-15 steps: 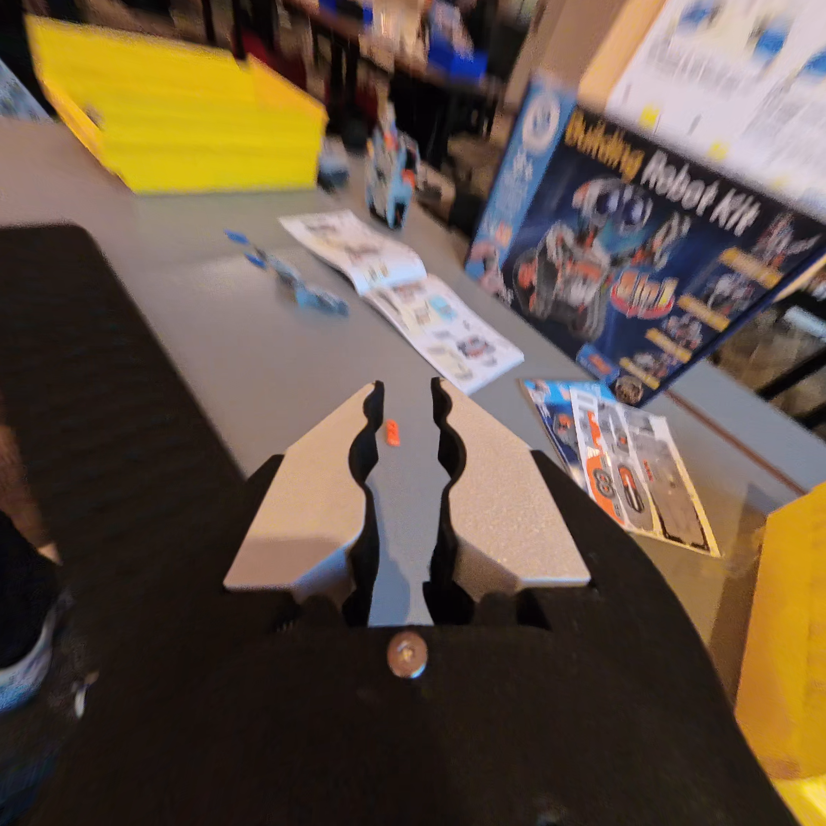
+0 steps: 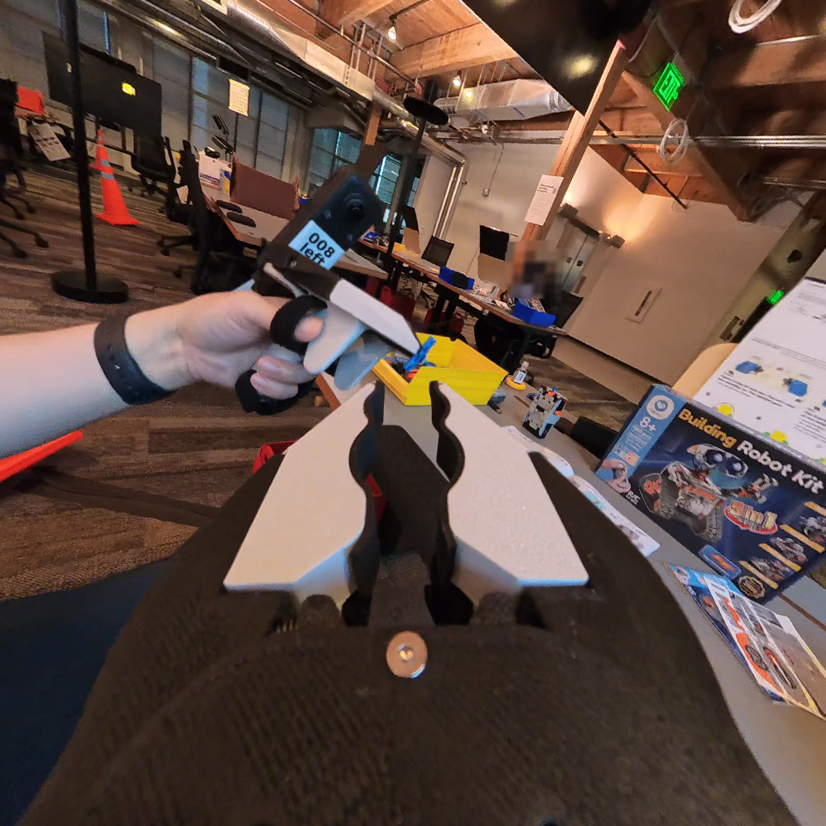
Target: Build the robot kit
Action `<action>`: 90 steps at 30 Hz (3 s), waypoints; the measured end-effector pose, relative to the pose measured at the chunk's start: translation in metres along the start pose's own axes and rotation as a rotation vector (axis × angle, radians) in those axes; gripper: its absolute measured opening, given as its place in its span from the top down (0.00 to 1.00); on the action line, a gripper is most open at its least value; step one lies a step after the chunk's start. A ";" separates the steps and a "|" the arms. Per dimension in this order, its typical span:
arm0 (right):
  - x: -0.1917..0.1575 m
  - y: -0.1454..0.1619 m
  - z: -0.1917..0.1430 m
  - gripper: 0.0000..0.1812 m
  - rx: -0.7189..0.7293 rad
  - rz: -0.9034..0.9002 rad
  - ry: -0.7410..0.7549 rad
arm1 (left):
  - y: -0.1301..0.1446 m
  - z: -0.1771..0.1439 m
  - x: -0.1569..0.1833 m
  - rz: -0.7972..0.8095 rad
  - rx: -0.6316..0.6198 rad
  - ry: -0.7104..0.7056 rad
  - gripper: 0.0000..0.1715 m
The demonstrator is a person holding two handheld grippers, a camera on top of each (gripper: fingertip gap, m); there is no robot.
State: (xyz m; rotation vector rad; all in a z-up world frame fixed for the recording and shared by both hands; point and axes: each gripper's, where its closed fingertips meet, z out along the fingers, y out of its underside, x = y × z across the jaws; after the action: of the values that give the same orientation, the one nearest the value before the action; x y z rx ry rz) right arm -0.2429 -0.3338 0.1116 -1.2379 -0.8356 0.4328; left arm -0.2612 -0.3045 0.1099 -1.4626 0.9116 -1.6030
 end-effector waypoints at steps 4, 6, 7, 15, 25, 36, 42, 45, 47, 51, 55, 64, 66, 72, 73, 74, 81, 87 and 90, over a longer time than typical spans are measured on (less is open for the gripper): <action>0.026 0.027 0.024 0.85 -0.120 -0.098 0.001 | -0.002 -0.005 -0.025 0.031 0.028 -0.020 0.99; 0.052 0.050 0.035 0.85 -0.190 -0.148 -0.008 | -0.004 -0.008 -0.059 0.054 0.018 -0.075 0.99; 0.073 0.061 0.040 0.85 -0.210 -0.167 0.007 | -0.007 -0.011 -0.082 0.071 0.016 -0.119 0.99; 0.250 0.175 0.096 0.92 -0.299 0.049 -0.134 | -0.025 0.000 -0.261 0.169 -0.188 -0.299 0.99; 0.237 0.204 0.127 0.94 -0.369 0.297 -0.331 | -0.022 0.055 -0.295 0.212 -0.417 -0.151 0.99; 0.154 0.135 0.112 0.87 -0.416 -0.264 -0.793 | -0.001 0.040 -0.221 0.378 -0.918 0.105 0.98; 0.167 0.126 0.126 0.89 -0.335 -0.357 -0.823 | -0.020 0.049 -0.218 0.292 -0.922 0.274 0.98; 0.180 0.141 0.129 0.89 -0.355 -0.359 -0.821 | -0.022 0.053 -0.222 0.254 -0.914 0.343 0.99; 0.179 0.137 0.126 0.94 -0.313 -0.300 -0.867 | -0.025 0.057 -0.225 0.225 -0.913 0.368 0.98; 0.194 0.147 0.124 0.92 -0.361 -0.329 -0.880 | -0.039 0.066 -0.231 0.189 -0.907 0.431 0.98; 0.213 0.132 0.133 0.98 -0.250 -0.274 -0.867 | -0.057 0.075 -0.239 0.148 -0.918 0.493 0.98; 0.249 0.131 0.150 0.98 -0.215 -0.275 -0.760 | -0.086 0.085 -0.265 0.157 -0.890 0.447 0.98; 0.268 0.123 0.155 0.98 -0.159 -0.336 -0.630 | -0.099 0.084 -0.280 0.187 -0.815 0.363 0.87; 0.326 0.079 0.160 0.98 0.028 -0.405 -0.342 | -0.174 0.082 -0.292 0.326 -0.292 0.224 0.84; 0.331 0.075 0.160 0.98 0.057 -0.405 -0.316 | -0.177 0.082 -0.287 0.354 -0.257 0.234 0.85; 0.333 0.072 0.160 0.98 0.089 -0.396 -0.303 | -0.179 0.083 -0.284 0.382 -0.229 0.233 0.85; 0.329 0.084 0.162 0.98 0.175 -0.286 -0.381 | -0.184 0.098 -0.290 0.507 -0.129 0.225 0.87; 0.339 0.091 0.169 0.98 0.196 -0.237 -0.371 | -0.188 0.103 -0.279 0.506 -0.060 0.324 0.91; 0.338 0.088 0.170 0.98 0.227 -0.232 -0.369 | -0.179 0.110 -0.283 0.505 -0.109 0.303 0.86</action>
State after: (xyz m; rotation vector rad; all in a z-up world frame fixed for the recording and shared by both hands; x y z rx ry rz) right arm -0.1422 0.0394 0.1525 -0.8496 -1.1947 0.5594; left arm -0.1517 0.0281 0.1516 -0.9597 1.4301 -1.4213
